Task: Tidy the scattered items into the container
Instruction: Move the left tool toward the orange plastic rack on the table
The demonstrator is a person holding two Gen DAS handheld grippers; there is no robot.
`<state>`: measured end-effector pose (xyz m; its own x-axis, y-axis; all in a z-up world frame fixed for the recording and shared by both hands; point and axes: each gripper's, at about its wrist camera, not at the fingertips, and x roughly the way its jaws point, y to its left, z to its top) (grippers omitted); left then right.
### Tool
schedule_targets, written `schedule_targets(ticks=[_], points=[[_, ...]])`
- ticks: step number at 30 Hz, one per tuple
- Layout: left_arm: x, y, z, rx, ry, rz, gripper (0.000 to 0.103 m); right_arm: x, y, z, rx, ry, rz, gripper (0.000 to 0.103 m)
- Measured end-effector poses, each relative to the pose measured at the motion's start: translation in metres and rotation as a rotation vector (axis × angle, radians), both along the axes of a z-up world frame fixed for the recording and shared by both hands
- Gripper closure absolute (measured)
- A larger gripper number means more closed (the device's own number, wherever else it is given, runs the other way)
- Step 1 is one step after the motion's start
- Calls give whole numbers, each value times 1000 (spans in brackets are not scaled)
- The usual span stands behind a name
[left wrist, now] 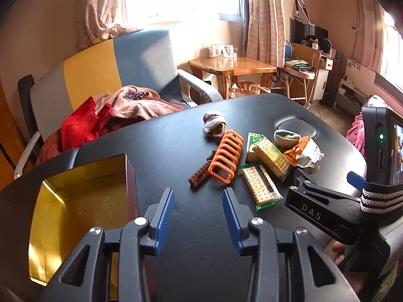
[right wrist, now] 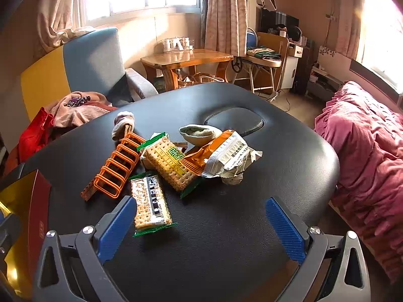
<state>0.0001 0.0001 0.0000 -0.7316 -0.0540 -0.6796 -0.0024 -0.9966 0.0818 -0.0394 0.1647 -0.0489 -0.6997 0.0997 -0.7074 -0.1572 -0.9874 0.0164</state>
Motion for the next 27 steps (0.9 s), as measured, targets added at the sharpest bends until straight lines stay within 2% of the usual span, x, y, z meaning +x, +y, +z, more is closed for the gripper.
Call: schedule_targets(ticks=[5, 9, 13, 21, 27], points=[[13, 9, -11, 2, -5, -10, 63, 1, 6, -9, -38, -23, 59, 0], [1, -2, -38, 127, -161, -74, 63, 2, 11, -17, -68, -42, 107, 0], [4, -5, -69, 213, -237, -94, 63, 3, 17, -26, -119, -67, 158, 0], [5, -7, -100, 206, -330, -89, 63, 0, 31, -49, -330, -131, 309, 0], [5, -7, -119, 216, -381, -105, 63, -22, 28, -39, -505, -136, 465, 0]])
